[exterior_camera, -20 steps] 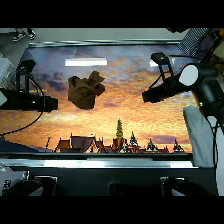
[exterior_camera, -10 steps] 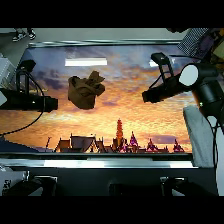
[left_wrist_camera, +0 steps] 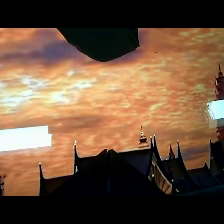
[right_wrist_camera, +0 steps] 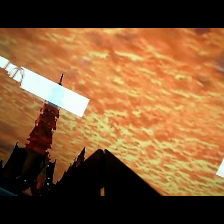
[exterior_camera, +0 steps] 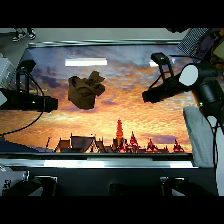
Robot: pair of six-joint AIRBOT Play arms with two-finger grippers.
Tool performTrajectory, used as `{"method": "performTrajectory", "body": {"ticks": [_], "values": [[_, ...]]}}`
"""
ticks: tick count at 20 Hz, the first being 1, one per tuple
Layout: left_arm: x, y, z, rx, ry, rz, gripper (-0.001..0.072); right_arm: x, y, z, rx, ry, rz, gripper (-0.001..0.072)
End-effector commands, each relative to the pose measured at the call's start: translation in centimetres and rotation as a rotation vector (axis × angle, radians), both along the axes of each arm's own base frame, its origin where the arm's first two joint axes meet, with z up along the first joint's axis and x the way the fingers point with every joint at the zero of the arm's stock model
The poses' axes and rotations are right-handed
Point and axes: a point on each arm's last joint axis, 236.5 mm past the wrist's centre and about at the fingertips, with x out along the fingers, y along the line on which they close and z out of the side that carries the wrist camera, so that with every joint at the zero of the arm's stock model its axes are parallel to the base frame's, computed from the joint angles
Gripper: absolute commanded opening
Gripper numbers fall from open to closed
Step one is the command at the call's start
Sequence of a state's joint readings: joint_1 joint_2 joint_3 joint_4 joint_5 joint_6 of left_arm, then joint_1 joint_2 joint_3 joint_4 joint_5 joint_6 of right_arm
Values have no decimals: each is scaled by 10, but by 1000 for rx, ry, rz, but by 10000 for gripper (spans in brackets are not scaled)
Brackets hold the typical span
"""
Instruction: Fold the clothes and pants, and hang the long-sleeved shirts on hangers.
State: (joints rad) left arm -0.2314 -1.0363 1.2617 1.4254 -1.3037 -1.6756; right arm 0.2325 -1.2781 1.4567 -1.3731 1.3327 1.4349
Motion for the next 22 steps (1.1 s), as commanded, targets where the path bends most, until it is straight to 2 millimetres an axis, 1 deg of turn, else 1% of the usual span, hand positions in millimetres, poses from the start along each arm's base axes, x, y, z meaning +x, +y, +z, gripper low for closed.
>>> {"method": "performTrajectory", "body": {"ticks": [1,9,13,14,15,16,17,19,20,21,22], "values": [[0,0,0,0,0,-1,18,0,0,0,0,0,1,31],[0,0,0,0,-2,0,18,0,0,0,1,1,1,31],[5,-1,2,-5,-22,3,27,0,0,0,0,0,0,31],[9,0,3,-5,-37,11,237,0,0,0,1,0,0,31],[13,0,4,-26,-40,49,709,1,1,1,2,-6,-1,31],[18,-1,6,-41,-48,75,720,0,1,0,3,-3,0,31],[29,5,12,-28,-66,86,720,-1,1,0,1,4,1,31],[63,12,20,-31,-46,142,720,-1,1,0,1,5,1,31],[80,12,16,-22,-5,150,720,-1,0,0,1,5,1,31],[98,10,6,-5,51,146,720,-1,0,0,1,4,1,31],[114,6,-11,14,115,139,720,-1,0,0,0,4,1,31]]}}
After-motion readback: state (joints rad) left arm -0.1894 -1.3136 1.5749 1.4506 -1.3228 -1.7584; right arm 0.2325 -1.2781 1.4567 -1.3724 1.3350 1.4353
